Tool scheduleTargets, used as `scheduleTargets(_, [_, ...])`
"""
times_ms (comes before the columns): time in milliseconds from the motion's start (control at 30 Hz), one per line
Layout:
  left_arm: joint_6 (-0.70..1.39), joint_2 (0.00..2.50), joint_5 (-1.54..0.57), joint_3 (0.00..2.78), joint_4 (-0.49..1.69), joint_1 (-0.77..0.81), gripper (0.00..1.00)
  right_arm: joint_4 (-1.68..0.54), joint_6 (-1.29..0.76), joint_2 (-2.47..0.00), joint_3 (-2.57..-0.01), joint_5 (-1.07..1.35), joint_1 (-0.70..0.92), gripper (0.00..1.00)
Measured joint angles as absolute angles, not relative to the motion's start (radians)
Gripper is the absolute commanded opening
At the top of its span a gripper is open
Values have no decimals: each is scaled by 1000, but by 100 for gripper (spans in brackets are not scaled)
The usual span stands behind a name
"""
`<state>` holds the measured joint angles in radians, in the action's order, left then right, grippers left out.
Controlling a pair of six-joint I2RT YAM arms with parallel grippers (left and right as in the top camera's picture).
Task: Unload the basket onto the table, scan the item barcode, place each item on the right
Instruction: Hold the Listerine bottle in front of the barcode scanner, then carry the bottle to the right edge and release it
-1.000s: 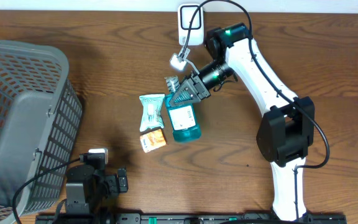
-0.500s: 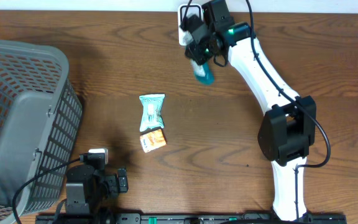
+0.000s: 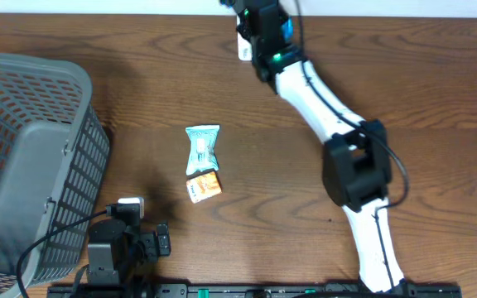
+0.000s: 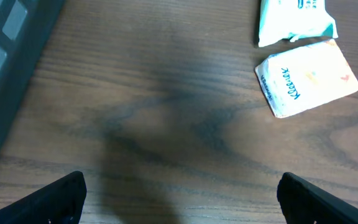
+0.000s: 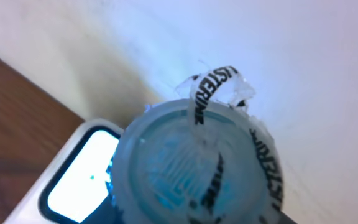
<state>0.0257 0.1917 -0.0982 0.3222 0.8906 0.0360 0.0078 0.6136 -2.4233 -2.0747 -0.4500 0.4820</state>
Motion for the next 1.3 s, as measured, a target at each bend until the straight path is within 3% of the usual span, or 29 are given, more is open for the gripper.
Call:
scheduleTargets(100, [26,192,-99,322,891,36,98,113,717,-2532,-2113,-526,503,1])
scheduleTargets(367, [26,192,-98,322,891,36,98,124,847,-2605,-2210,-657,519,1])
scheduleTargets(567, [26,192,-99,322,891,36,98,-87,839,-2591,-2230,-867,477,1])
scheduleTargets(733, [26,192,-99,322,891,36,98,-261,778,-2591,-2230,-953,271,1])
scheduleTargets(900, [26,192,-98,322,891,36,98,-289,748,-2591,-2230,-934,-51,1])
scheduleTargets(1133, [26,192,-98,322,891,36,98,-348,625,-2589,-2201,-832,-315,2])
scheduleTargets(1167, [26,192,-99,322,891,36,98,-364,598,-2589,-2197,-815,-329,10])
scheduleTargets(1200, [26,192,-98,322,891,36,98,-406,535,-2589,-2191,-777,-358,34])
scheduleTargets(1233, [26,192,-99,322,891,36,98,-423,497,-2589,-2191,-765,-373,52])
scheduleTargets(1267, [26,192,-98,322,891,36,98,-458,430,-2583,-2191,-738,-397,83])
scheduleTargets(1300, [26,192,-98,322,891,36,98,-483,392,-2578,-2191,-716,-411,99])
